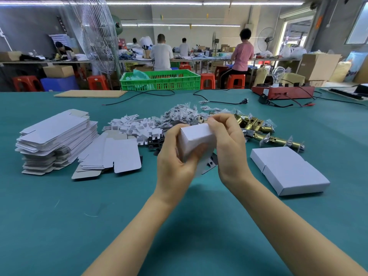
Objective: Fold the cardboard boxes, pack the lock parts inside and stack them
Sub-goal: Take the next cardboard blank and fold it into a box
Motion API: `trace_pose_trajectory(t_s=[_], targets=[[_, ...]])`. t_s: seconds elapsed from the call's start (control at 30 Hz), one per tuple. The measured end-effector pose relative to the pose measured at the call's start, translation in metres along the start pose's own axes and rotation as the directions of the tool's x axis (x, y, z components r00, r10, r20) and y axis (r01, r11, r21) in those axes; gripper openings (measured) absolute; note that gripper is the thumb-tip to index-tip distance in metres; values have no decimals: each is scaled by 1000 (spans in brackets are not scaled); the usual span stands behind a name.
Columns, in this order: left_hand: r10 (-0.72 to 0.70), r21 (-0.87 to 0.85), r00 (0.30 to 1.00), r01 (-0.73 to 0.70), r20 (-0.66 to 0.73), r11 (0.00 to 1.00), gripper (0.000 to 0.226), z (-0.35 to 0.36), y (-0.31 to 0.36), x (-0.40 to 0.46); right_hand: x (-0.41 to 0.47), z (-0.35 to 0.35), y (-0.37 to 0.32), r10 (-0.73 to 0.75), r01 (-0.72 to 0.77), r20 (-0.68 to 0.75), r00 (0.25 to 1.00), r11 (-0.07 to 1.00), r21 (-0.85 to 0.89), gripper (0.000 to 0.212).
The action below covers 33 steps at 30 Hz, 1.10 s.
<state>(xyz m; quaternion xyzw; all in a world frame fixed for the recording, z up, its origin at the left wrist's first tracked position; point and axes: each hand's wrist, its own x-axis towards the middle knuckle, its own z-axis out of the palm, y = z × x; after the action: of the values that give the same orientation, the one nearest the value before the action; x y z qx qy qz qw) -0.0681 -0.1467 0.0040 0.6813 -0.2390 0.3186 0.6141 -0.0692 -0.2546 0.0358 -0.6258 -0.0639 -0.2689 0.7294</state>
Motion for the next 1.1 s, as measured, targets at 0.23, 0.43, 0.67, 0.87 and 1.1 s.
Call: trace_pose_trajectory(t_s=[0.23, 0.43, 0.67, 0.87, 1.1], targets=[[459, 308, 874, -485, 157, 818, 49, 4, -23, -13, 15, -15, 2, 502, -480, 182, 846, 864, -153, 38], [309, 453, 921, -386, 236, 804, 49, 0, -51, -21, 17, -28, 27, 658, -652, 256, 709, 749, -118, 22], [-351, 38, 932, 349, 89, 937, 78, -11, -56, -14, 11, -30, 54, 552, -575, 189, 812, 813, 96, 21], [-613, -327, 746, 665, 260, 671, 45, -19, -60, -1, -1, -29, 70, 440, -460, 273, 855, 888, 8, 34], [-539, -237, 769, 626, 345, 742, 51, -20, -58, -6, -3, -33, 76, 335, -342, 358, 871, 938, -45, 32]])
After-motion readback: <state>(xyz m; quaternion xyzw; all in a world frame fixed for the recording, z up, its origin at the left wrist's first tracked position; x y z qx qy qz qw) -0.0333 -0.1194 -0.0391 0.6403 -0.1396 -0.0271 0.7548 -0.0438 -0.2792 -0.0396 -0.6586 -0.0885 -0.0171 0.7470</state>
